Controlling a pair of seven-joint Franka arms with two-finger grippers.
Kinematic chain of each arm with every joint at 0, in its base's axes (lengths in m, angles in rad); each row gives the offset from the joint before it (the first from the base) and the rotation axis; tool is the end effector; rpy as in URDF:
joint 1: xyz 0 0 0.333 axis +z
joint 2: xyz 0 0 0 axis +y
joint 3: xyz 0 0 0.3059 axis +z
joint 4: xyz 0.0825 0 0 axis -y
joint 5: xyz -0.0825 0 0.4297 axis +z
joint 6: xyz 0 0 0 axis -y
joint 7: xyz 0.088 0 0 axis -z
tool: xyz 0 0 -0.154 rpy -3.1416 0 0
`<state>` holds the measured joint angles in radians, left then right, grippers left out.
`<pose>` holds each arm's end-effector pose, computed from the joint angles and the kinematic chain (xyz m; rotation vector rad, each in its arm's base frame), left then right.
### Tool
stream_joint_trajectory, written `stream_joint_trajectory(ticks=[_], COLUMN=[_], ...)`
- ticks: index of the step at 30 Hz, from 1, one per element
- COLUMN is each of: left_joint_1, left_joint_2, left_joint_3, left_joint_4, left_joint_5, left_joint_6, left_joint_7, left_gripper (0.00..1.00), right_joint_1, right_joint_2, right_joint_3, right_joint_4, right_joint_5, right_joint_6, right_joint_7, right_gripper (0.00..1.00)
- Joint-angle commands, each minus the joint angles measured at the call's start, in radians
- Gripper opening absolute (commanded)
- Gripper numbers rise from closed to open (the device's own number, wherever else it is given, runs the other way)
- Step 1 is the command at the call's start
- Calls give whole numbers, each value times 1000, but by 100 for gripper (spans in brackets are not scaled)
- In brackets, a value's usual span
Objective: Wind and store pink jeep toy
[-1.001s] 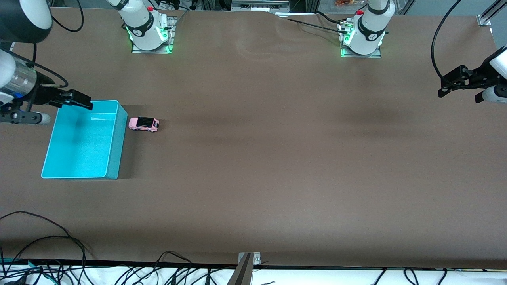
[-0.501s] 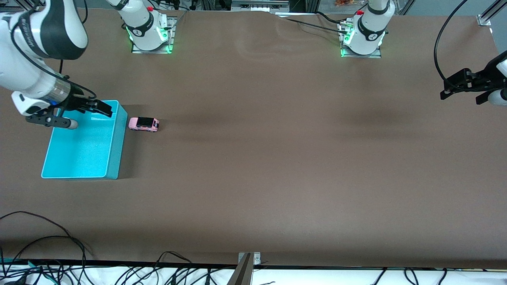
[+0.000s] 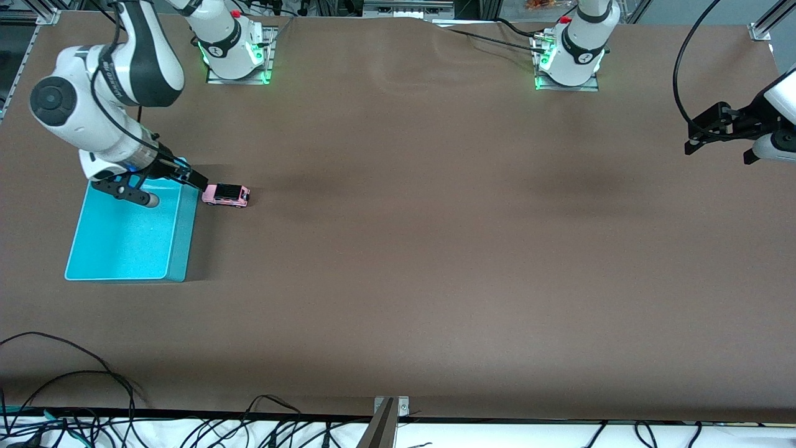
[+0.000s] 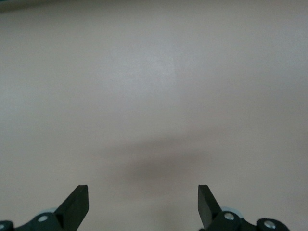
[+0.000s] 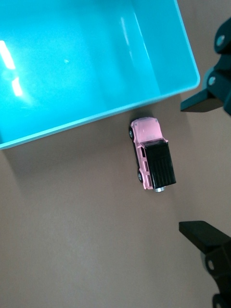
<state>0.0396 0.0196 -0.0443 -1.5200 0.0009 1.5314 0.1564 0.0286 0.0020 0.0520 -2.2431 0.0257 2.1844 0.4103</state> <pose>0.6021 -0.0025 0.5784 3.1308 -0.2527 -0.0128 0.5469 0.0461 0.2759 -3.0881 0.5383 0.1002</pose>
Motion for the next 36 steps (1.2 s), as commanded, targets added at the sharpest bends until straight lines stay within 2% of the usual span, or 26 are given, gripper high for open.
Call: stream_joint_trajectory(ticks=[1,6,23,36], left_joint_1=[2,2,2,2], left_joint_2=[16,16,14,14], left_joint_3=[-3,-3,-3,-3], left_joint_4=[31,31,32,32], left_joint_5=[25,24,22,21], left_joint_6=[-13,-13,-14,-14], left_joint_7=[-3,-3,-3,-3], left_gripper=[100,100,100,100], right_joint_1=[2,4,5,27], right_joint_2=[13,32,121,165], right_joint_3=[16,42,42,42], right_joint_4=[-42,-72,-154,-173], right_joint_5=[-4,-4,-6,-41], right_joint_6=[73,149,336,385], right_joint_7=[149,313,712,1070], right_gripper=[100,100,100,100])
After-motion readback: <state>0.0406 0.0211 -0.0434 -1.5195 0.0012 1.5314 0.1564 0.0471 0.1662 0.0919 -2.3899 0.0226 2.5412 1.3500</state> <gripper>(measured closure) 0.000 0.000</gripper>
